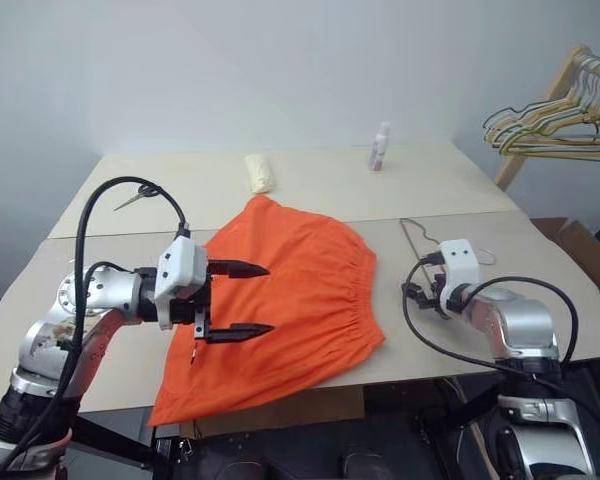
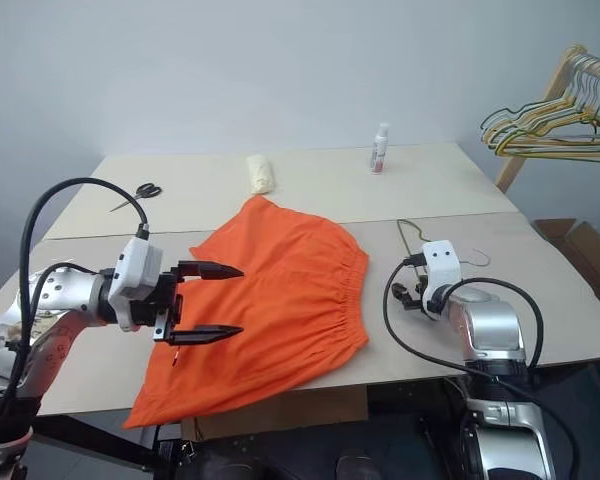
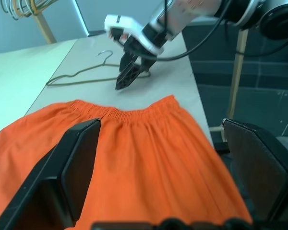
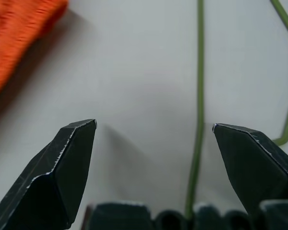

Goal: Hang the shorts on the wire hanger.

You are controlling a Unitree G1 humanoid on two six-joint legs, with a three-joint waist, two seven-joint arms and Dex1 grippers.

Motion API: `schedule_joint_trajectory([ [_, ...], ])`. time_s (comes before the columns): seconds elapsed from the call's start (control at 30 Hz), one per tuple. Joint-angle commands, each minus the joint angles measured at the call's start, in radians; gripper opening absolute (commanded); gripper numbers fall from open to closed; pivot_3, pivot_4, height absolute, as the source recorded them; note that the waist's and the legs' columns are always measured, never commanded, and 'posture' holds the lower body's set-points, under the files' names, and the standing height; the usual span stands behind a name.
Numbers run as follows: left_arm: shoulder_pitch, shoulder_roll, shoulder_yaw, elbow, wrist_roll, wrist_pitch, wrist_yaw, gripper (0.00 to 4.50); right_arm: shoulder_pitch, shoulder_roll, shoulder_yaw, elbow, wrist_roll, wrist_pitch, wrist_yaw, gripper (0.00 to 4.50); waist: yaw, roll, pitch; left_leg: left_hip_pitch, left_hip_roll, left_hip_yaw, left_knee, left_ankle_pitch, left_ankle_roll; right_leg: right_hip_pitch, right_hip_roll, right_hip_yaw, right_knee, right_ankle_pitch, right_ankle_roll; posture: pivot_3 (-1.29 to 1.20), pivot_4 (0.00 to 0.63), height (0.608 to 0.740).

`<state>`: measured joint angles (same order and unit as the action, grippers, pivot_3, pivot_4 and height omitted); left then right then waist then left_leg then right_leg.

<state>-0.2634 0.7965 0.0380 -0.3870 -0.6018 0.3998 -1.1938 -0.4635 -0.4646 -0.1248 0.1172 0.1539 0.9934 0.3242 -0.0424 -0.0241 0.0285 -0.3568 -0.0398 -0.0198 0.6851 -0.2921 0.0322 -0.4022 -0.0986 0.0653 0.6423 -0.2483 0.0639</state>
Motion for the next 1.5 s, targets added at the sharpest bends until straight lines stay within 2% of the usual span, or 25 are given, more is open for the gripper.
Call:
schedule_joint_trajectory([
  [0.03,-0.007,0.001,0.029,-0.044,-0.047,0.01,0.001,4.38,-0.053,-0.014,-0.015,0.057,-0.002,-0.034,-0.001,4.5,0.0,0.0,0.0,0.0,0.0,0.0,0.0,0.0,0.0,0.0,0.0,0.0,0.0,0.0,0.0,0.01,0.0,0.74],
  [0.23,0.0,0.0,0.019,-0.033,-0.041,-0.001,-0.008,4.38,-0.061,-0.03,0.032,0.127,-0.003,0.005,0.049,4.5,-0.001,0.0,0.0,0.0,0.0,0.0,0.0,0.0,0.0,0.0,0.0,0.0,0.0,0.0,0.0,0.01,0.0,0.74],
  [0.33,-0.002,-0.003,0.016,-0.022,-0.034,-0.01,-0.012,4.4,-0.063,-0.034,0.047,0.151,-0.012,0.014,0.047,3.64,-0.001,0.0,0.0,0.001,0.0,0.0,0.0,0.0,0.0,0.001,0.0,0.0,0.0,0.0,0.0,0.01,0.0,0.74],
  [0.67,-0.002,-0.009,0.013,-0.005,-0.018,-0.033,-0.016,4.4,-0.06,-0.033,0.059,0.201,-0.046,0.021,0.014,0.05,0.0,-0.002,-0.001,0.005,0.002,-0.001,0.0,0.0,-0.001,0.006,0.002,-0.001,-0.002,0.0,-0.001,0.01,0.0,0.74],
  [0.9,-0.022,-0.038,-0.003,0.013,0.029,-0.028,0.061,4.4,-0.051,-0.024,0.061,0.108,-0.074,-0.02,-0.023,0.02,-0.001,-0.004,-0.003,0.005,0.002,-0.001,0.0,-0.001,-0.001,0.007,0.002,-0.001,-0.002,0.0,-0.001,0.0,0.0,0.74],
  [1.0,-0.119,-0.146,0.002,0.064,0.042,0.089,0.282,4.4,-0.056,-0.001,0.025,-0.059,-0.052,-0.044,-0.043,0.02,0.006,-0.004,-0.003,0.005,0.002,-0.001,0.0,-0.001,-0.001,0.007,0.002,-0.001,-0.002,0.001,-0.001,0.0,0.0,0.74],
  [1.07,-0.189,-0.243,0.037,0.096,-0.029,0.19,0.406,4.4,-0.044,0.01,0.023,-0.186,-0.037,-0.068,-0.033,0.02,0.006,-0.003,-0.002,0.003,0.002,-0.002,0.0,0.0,-0.001,0.005,0.002,-0.001,-0.001,0.001,0.0,0.0,0.0,0.74],
  [1.23,-0.287,-0.425,0.124,0.157,-0.23,0.366,0.578,4.4,0.025,0.05,0.014,-0.428,0.042,-0.213,0.032,0.02,0.001,-0.004,-0.003,-0.004,0.002,-0.002,0.0,-0.001,-0.002,-0.003,0.002,-0.001,-0.001,0.001,0.0,-0.01,0.0,0.74],
  [1.4,-0.345,-0.58,0.153,0.176,-0.323,0.41,0.735,4.4,0.099,0.06,0.095,-0.525,0.006,-0.486,0.086,0.02,0.002,-0.004,-0.003,-0.005,0.001,-0.002,0.001,-0.001,-0.003,-0.003,0.001,-0.001,-0.001,0.001,0.0,-0.01,0.0,0.74],
  [1.5,-0.377,-0.663,0.159,0.181,-0.321,0.38,0.824,4.4,0.135,0.094,0.133,-0.542,-0.017,-0.648,0.084,0.02,0.002,-0.004,-0.003,-0.004,0.001,-0.002,0.001,-0.001,-0.004,-0.002,0.002,-0.001,-0.001,0.001,0.0,-0.01,0.0,0.74],
])
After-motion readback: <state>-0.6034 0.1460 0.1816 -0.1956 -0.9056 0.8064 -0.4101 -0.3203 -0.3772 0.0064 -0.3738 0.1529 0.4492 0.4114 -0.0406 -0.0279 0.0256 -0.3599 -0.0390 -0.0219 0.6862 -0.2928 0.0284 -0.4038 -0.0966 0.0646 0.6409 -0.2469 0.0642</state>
